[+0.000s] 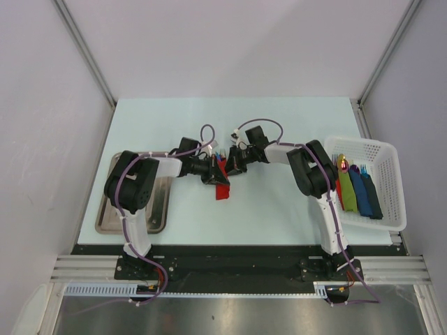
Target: Place the utensils on the paper napkin and roll it up
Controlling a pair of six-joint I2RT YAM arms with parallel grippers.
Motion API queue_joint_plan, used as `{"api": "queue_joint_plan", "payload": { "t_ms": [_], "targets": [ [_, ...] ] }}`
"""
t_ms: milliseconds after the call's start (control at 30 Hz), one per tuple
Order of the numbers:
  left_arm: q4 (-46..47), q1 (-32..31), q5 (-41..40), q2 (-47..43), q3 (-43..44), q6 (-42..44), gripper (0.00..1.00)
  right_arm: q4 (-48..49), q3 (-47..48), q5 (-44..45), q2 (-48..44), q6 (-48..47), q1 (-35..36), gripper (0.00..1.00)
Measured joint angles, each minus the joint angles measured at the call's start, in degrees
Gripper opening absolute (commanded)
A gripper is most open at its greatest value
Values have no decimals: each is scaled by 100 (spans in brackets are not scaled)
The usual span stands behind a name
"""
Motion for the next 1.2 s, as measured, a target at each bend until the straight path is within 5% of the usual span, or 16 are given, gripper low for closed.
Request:
{"api": "queue_joint_plan", "payload": {
  "t_ms": [367, 867, 1200],
  "targets": [
    [433, 39, 87, 407, -81, -44, 0, -214, 107, 31, 15, -74, -2, 1],
    [660, 109, 208, 468, -177, -44, 12, -1038, 413, 199, -153, -511, -249, 40],
    [684, 109, 225, 468, -186, -39, 17, -763, 396, -72, -249, -251, -321, 43]
  ]
}}
